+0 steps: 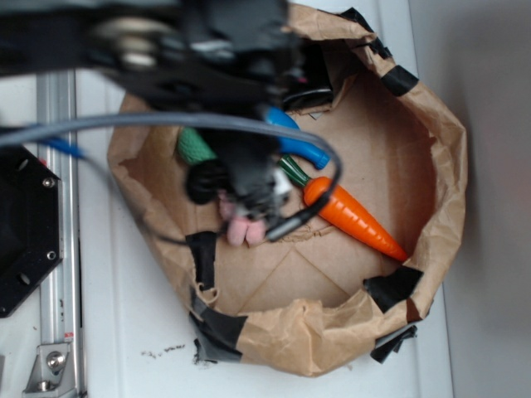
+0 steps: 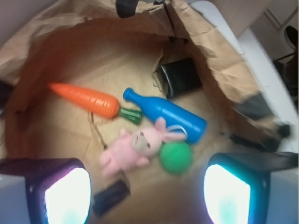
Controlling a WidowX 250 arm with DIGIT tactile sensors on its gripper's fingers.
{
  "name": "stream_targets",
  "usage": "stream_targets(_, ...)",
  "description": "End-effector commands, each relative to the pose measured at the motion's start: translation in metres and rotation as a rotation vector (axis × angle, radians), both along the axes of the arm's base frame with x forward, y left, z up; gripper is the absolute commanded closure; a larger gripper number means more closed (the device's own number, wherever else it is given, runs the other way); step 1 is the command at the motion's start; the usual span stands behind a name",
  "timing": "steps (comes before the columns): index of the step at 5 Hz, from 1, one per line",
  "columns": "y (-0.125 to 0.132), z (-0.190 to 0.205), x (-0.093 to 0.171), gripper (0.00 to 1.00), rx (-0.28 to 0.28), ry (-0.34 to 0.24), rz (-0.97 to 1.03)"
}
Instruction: Grab the black box.
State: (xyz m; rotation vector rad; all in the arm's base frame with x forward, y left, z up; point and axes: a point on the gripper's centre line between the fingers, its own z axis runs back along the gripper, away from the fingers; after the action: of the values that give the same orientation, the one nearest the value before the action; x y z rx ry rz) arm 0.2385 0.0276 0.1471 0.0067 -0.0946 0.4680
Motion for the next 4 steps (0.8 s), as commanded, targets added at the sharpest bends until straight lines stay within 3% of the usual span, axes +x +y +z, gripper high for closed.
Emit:
stream_targets(1,0.035,-0.024,0.015,0.00,0.102,-0.111,0.172)
stream_targets(2,0.036,-0.030,0.019,0.00,0.221,-0.136,0.225)
stream_targets(4,0.045,-0.037,0.025,0.00,0.194,-0.122,0.261)
